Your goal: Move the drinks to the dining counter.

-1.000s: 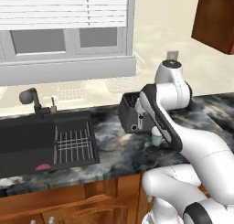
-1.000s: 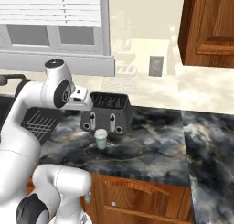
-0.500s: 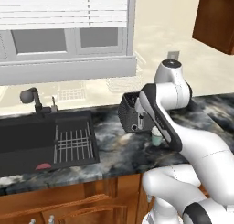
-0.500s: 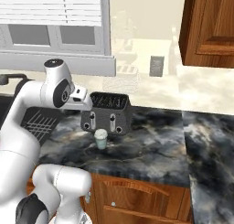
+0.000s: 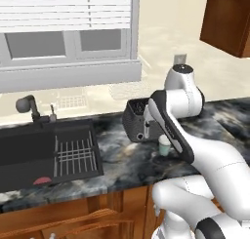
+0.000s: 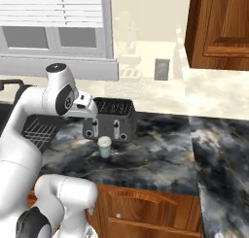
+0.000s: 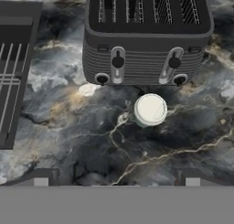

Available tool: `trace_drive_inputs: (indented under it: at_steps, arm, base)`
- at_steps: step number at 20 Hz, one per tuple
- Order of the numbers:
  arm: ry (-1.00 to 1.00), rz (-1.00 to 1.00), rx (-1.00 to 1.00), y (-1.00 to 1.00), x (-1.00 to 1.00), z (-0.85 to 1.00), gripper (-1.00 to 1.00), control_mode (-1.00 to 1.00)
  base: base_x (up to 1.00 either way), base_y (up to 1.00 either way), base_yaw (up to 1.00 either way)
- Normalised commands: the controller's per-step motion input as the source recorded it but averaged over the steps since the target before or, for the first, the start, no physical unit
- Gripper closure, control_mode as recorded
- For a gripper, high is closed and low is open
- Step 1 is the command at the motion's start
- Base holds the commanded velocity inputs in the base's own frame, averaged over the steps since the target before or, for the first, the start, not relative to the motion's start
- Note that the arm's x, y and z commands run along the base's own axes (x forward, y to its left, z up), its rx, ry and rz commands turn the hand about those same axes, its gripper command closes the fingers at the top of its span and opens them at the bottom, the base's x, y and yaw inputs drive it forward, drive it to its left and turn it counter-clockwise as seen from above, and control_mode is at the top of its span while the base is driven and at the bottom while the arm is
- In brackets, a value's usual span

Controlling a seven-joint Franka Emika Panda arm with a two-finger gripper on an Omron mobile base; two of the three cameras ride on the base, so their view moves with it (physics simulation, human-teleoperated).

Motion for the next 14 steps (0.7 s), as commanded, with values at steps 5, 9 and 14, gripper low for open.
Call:
trace_drive_inputs:
  at_steps: [5, 9, 14]
  arm:
    - [0.00, 0.00, 0.00, 0.00, 0.00, 0.00, -1.00, 1.00]
    - [0.00, 0.00, 0.00, 0.00, 0.00, 0.00, -1.00, 1.00]
    - [0.00, 0.00, 0.00, 0.00, 0.00, 0.00, -1.00, 1.00]
  base:
    - [0.60, -1.00, -0.06]
    - [0.71, -0.76, -0.01]
    - [0.67, -0.68, -0.15]
